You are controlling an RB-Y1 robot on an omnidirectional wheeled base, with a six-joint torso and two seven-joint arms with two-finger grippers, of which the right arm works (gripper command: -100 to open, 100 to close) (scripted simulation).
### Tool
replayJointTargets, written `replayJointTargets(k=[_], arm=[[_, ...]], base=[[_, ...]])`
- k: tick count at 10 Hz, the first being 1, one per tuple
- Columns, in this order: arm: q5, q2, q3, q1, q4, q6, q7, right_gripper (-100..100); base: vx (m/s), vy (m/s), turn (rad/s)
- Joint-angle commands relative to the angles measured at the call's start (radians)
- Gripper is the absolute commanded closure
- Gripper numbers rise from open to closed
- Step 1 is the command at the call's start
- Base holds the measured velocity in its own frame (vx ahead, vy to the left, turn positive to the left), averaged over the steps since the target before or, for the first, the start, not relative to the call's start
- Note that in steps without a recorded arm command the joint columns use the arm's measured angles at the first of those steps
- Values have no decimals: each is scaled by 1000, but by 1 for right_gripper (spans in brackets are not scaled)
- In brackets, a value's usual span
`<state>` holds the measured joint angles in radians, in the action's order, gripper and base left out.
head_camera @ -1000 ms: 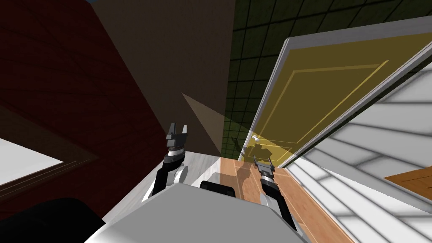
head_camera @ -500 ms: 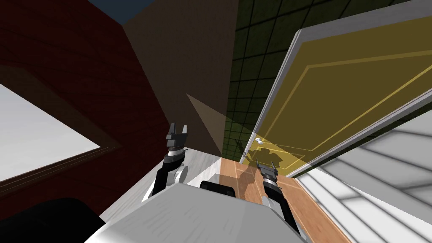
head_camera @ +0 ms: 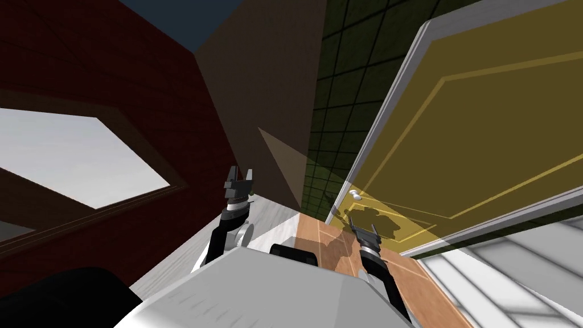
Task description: Pull the door open
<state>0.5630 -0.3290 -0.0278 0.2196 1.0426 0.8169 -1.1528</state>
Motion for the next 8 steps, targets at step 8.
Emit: replayJointTargets(k=[8], arm=[[71, -41, -7, -48, -197, 54, -169, -100]], base=[[-28, -107, 199]])
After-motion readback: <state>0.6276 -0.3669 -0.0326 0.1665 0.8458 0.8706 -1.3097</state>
